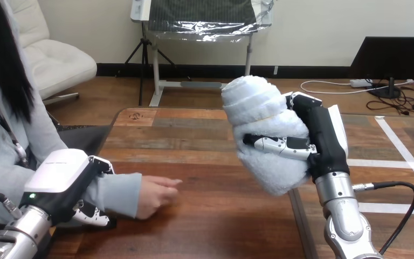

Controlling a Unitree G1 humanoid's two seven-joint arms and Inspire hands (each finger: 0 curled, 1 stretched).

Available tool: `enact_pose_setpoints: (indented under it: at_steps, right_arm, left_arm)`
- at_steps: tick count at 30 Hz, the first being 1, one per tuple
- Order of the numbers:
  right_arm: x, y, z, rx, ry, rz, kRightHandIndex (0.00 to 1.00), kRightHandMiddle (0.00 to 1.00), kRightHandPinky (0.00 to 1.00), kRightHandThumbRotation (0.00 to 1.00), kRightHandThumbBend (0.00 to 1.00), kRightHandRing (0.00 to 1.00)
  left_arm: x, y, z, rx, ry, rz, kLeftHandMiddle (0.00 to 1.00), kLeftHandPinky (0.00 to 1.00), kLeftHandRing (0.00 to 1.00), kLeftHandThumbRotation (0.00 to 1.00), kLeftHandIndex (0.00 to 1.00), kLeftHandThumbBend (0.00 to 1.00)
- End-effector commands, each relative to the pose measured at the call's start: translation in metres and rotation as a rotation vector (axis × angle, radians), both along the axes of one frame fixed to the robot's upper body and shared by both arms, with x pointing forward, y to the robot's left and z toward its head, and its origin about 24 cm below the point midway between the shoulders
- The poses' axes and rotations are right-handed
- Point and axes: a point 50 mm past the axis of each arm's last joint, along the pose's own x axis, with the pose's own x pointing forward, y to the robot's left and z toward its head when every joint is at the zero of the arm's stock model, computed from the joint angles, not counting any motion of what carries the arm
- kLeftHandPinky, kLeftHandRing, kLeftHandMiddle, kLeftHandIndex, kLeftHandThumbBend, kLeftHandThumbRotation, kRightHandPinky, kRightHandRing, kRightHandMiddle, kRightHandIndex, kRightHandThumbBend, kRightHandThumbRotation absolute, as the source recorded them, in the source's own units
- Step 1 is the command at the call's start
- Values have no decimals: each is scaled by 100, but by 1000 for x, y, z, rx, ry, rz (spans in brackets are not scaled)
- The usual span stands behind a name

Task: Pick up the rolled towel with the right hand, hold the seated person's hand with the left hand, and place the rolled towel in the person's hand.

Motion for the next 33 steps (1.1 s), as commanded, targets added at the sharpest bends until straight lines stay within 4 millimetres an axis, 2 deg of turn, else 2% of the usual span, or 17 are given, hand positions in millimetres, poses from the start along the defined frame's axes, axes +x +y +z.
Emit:
enact_pose_setpoints:
  at_steps: [1, 14, 33]
  right_arm:
    - [14, 1, 25, -8, -99, -2, 46, 43, 29, 0, 75, 33]
    - [14, 2, 23, -48, -82, -7, 46, 43, 28, 0, 76, 33]
    - [15, 7, 16, -94, -38, -16, 46, 44, 28, 0, 77, 33]
  left_arm:
    - [8, -10, 17, -59, -106, -60, 38, 28, 33, 0, 40, 100]
    - [8, -14, 22, -69, -158, -83, 36, 26, 30, 1, 38, 100]
    - [9, -24, 37, -104, -210, -129, 37, 28, 32, 1, 39, 100]
